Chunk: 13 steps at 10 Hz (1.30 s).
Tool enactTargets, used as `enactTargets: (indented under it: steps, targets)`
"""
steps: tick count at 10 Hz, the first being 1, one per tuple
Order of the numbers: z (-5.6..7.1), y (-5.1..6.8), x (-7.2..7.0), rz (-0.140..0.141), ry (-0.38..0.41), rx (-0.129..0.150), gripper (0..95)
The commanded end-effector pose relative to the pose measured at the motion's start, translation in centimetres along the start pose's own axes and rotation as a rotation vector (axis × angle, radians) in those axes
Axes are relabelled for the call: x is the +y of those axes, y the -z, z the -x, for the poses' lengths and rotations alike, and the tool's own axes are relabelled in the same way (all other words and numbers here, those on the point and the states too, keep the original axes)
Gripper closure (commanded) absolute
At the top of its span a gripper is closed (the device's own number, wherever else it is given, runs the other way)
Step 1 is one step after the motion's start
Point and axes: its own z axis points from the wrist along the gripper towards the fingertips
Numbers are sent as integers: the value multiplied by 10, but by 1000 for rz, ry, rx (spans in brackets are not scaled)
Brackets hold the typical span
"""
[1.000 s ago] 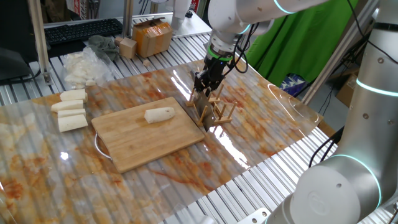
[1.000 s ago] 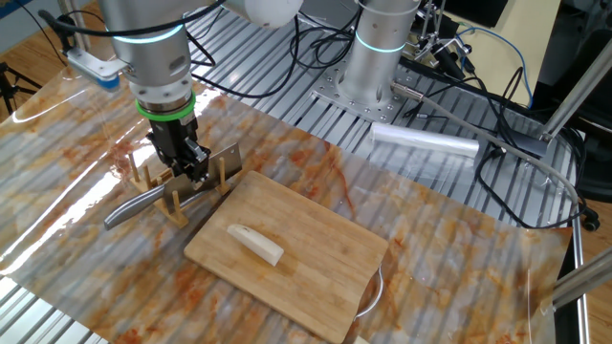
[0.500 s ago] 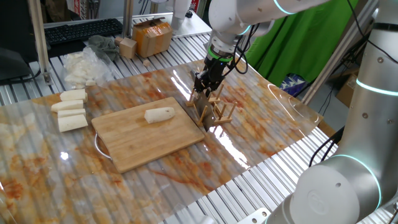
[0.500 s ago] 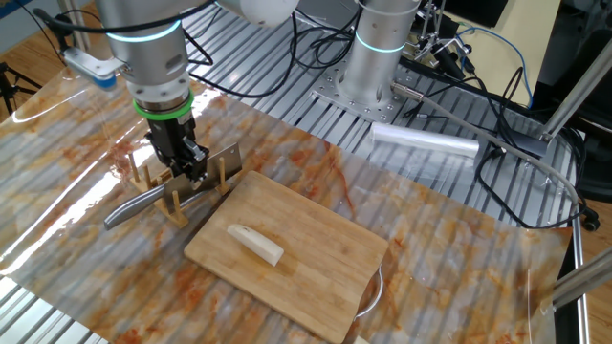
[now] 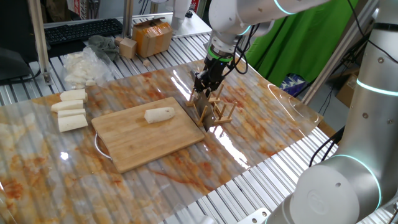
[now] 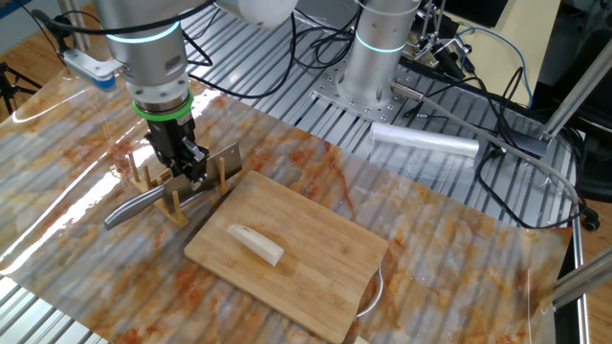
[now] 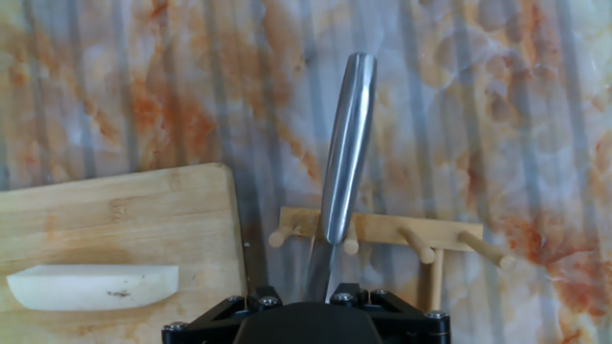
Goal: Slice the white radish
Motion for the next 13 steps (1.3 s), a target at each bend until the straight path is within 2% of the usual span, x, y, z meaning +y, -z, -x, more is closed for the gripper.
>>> enactTargets:
  steps: [1,6,12,13]
  targets:
    - [0,0,0,-1,-4,15,570]
    - [0,0,0,-3,-25,14,570]
    - [0,0,0,-14,-103,13,570]
    - [0,0,0,-22,-104,11,380]
